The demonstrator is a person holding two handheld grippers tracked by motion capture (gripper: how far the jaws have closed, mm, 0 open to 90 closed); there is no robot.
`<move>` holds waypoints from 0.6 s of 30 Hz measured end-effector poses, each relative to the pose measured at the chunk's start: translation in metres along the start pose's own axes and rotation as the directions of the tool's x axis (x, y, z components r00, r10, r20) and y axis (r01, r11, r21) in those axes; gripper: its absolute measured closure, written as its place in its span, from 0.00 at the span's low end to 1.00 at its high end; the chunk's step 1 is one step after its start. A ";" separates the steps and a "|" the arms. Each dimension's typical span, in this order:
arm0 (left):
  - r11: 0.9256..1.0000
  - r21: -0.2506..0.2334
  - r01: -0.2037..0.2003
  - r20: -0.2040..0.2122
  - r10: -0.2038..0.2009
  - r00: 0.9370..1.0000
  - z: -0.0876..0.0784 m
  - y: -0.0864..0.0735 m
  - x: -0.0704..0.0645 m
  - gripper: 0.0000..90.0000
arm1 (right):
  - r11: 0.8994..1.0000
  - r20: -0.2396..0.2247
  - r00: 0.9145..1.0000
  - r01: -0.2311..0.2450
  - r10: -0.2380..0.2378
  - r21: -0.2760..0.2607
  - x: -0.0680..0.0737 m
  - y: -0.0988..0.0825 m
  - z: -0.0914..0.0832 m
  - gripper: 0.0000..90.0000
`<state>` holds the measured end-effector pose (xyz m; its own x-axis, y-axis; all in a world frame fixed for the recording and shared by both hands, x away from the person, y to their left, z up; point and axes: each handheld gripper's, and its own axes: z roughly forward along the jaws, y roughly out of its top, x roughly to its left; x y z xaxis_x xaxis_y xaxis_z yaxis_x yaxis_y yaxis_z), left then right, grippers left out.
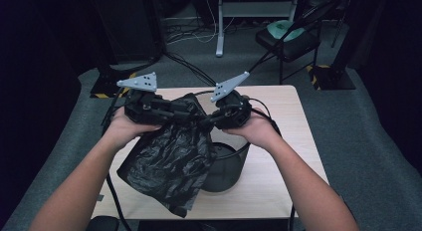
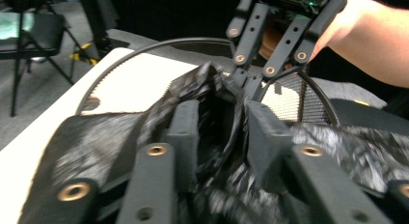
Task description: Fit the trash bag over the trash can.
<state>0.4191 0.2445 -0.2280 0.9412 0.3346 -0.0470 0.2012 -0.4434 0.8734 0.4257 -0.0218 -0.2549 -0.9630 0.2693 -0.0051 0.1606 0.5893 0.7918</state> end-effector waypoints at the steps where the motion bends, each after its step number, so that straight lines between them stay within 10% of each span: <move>1: 1.000 -0.006 0.004 -0.014 -0.004 1.000 -0.004 -0.001 0.001 0.66 | 1.000 0.004 1.000 0.002 -0.002 -0.002 -0.001 0.000 -0.002 0.97; 18: 0.999 -0.017 0.048 -0.131 -0.050 0.990 -0.047 -0.024 0.010 0.51 | 1.000 0.055 0.998 -0.007 0.008 -0.009 -0.005 -0.008 -0.021 0.97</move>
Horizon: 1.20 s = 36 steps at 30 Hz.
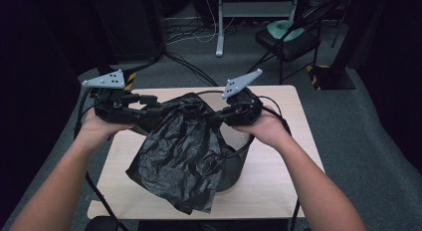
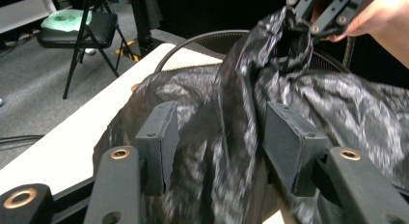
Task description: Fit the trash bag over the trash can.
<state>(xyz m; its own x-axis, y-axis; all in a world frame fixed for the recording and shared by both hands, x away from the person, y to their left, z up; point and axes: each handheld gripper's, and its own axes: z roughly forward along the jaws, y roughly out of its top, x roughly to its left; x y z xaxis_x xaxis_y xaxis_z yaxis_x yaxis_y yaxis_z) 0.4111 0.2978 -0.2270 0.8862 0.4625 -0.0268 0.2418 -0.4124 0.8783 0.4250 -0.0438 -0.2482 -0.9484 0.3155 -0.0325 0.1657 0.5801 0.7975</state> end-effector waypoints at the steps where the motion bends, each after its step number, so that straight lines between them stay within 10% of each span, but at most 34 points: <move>1: 1.000 0.002 0.001 0.000 -0.001 1.000 -0.001 -0.002 0.000 0.52 | 1.000 0.001 1.000 0.000 0.000 0.000 0.000 0.000 0.000 0.97; 28: 0.999 0.038 0.012 0.016 -0.012 1.000 0.021 -0.015 0.013 0.98 | 0.997 0.085 0.993 -0.081 0.082 -0.020 -0.029 -0.015 -0.012 0.96; 36: 0.999 0.034 0.026 0.024 -0.027 0.999 0.028 -0.015 0.015 0.99 | 0.989 0.071 0.987 -0.141 0.144 -0.043 -0.034 -0.020 -0.018 0.66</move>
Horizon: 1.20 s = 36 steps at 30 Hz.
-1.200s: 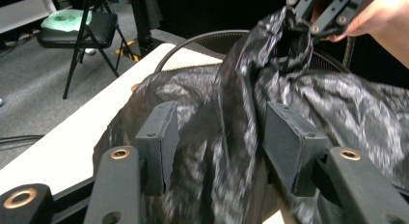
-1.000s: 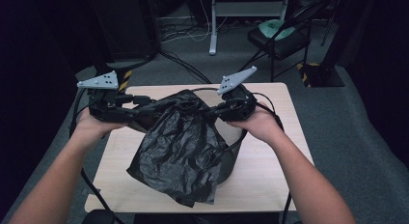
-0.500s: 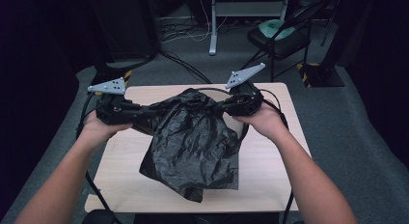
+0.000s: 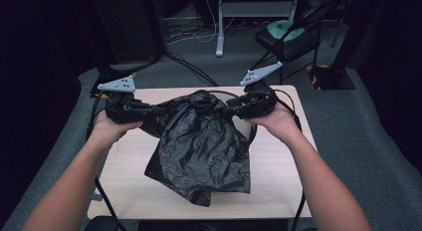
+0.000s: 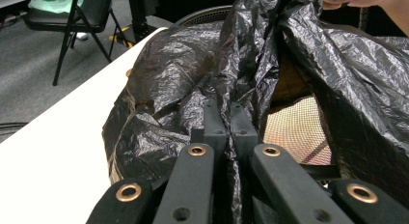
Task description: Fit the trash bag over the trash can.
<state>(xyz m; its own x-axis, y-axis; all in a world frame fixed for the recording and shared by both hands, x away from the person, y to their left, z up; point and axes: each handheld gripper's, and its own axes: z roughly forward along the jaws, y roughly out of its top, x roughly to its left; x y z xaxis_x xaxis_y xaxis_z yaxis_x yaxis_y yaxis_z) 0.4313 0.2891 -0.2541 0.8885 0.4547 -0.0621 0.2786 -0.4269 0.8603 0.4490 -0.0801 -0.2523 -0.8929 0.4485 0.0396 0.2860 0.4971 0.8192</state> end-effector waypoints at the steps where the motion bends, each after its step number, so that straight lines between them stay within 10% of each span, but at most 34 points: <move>1: 1.000 0.001 -0.003 0.000 0.003 1.000 0.001 0.001 -0.001 0.99 | 1.000 0.003 1.000 -0.010 0.010 -0.012 0.001 0.000 -0.006 0.59; 22: 1.000 0.016 -0.007 -0.010 0.007 1.000 0.004 0.003 -0.007 0.98 | 0.999 -0.067 0.997 0.028 -0.029 -0.023 0.043 -0.020 -0.038 0.48; 36: 1.000 0.022 -0.010 -0.014 0.011 1.000 0.004 0.004 -0.011 0.98 | 0.989 -0.203 0.969 0.144 -0.137 0.020 0.086 -0.018 -0.013 0.46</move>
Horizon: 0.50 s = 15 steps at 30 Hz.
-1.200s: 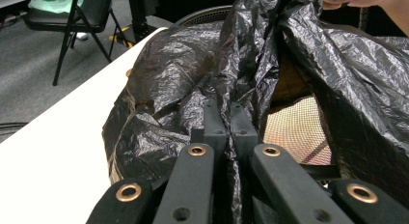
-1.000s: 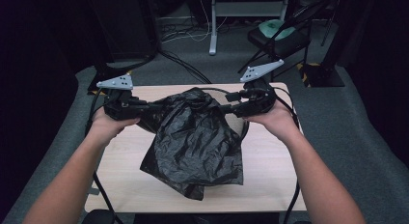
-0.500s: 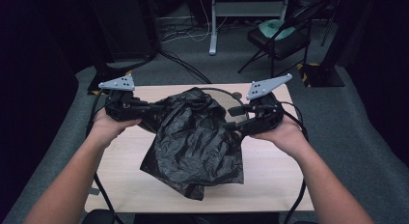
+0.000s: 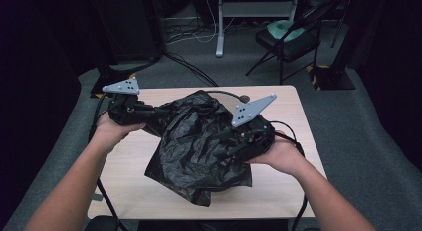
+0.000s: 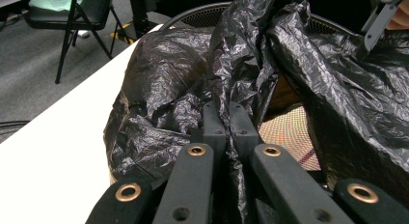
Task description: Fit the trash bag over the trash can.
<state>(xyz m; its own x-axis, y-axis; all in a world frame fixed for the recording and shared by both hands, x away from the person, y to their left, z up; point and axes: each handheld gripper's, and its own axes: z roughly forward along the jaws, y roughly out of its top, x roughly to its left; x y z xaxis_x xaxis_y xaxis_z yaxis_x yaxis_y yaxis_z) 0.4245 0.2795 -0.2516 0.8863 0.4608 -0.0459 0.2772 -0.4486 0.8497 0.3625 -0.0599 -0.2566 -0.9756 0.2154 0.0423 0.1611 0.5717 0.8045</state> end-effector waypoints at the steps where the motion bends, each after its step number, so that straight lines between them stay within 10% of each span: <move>1: 1.000 0.001 0.000 -0.001 0.000 1.000 0.000 0.000 0.000 0.98 | 1.000 -0.008 1.000 -0.003 0.004 0.006 0.000 -0.001 0.005 0.46; 15: 1.000 0.009 0.004 -0.001 -0.004 1.000 0.000 -0.003 0.004 0.98 | 0.999 -0.091 0.996 0.012 -0.007 0.053 -0.002 -0.005 0.018 0.70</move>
<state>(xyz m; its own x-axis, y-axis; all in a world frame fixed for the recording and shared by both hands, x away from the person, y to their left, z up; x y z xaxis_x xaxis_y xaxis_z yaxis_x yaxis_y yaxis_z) 0.4273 0.2825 -0.2545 0.8849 0.4632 -0.0485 0.2837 -0.4535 0.8449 0.3663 -0.0489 -0.2708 -0.9863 0.1382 0.0906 0.1571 0.6152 0.7726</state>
